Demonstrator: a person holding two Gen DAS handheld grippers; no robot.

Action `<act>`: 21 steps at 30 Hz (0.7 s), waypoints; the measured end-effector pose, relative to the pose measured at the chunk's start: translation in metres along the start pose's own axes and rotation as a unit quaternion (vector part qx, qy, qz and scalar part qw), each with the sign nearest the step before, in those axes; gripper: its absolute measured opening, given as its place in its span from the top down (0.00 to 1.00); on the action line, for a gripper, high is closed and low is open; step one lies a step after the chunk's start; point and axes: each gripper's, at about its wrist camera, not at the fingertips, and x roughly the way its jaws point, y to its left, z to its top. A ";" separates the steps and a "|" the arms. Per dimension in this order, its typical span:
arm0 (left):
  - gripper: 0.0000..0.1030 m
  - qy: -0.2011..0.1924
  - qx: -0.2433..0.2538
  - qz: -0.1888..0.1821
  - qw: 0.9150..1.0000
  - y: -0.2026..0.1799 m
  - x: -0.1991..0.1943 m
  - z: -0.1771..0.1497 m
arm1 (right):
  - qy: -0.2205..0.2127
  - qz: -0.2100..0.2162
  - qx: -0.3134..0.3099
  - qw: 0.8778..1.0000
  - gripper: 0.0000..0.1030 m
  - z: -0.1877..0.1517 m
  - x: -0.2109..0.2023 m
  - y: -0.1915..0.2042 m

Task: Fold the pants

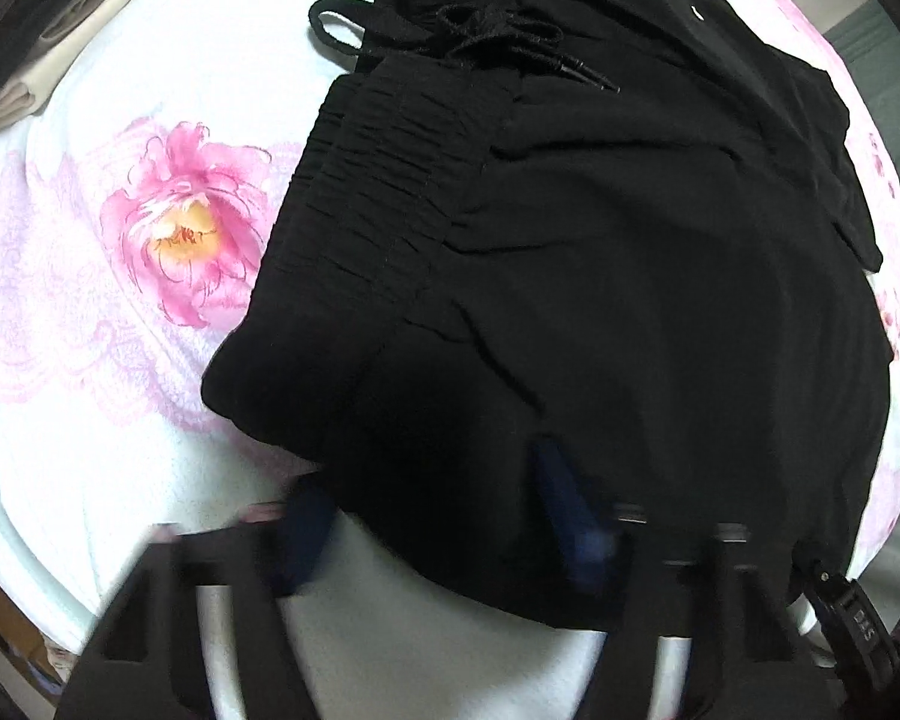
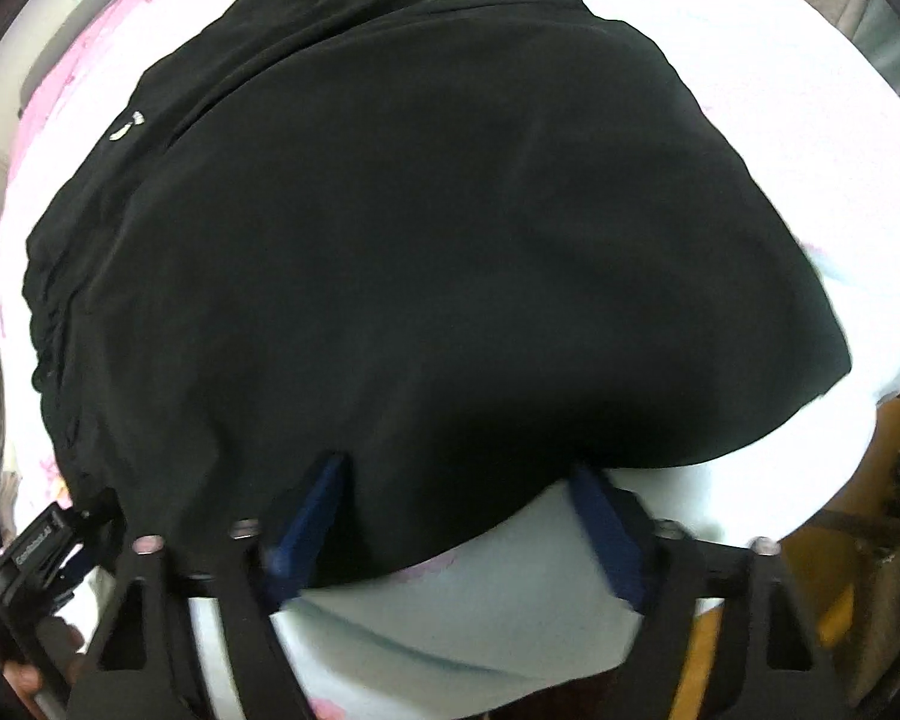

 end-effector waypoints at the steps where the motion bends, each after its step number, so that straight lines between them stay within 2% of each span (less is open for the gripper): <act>1: 0.73 0.004 0.004 -0.014 1.000 0.000 -0.005 0.001 | 0.001 0.001 -0.003 1.000 0.52 0.003 -0.001 0.000; 2: 0.82 0.007 0.009 -0.020 1.000 -0.002 -0.009 0.003 | 0.004 0.002 -0.009 1.000 0.69 0.005 -0.002 0.000; 3: 0.87 0.006 0.011 -0.021 1.000 -0.002 -0.013 0.003 | 0.007 0.009 -0.016 1.000 0.75 0.009 -0.005 0.000; 4: 0.88 0.005 0.015 -0.024 1.000 -0.002 -0.021 0.004 | 0.008 0.023 -0.025 0.999 0.86 0.013 -0.010 0.001; 8: 0.91 -0.013 0.024 -0.041 0.999 -0.001 -0.065 0.003 | -0.010 0.031 -0.045 0.998 0.90 0.022 -0.045 0.005; 16: 0.93 -0.075 0.042 -0.026 0.996 0.000 -0.150 -0.008 | -0.050 0.074 -0.110 0.990 0.92 0.029 -0.142 0.019; 21: 0.93 -0.082 0.030 -0.014 0.996 0.004 -0.178 -0.015 | -0.030 0.102 -0.136 0.985 0.92 0.035 -0.172 0.028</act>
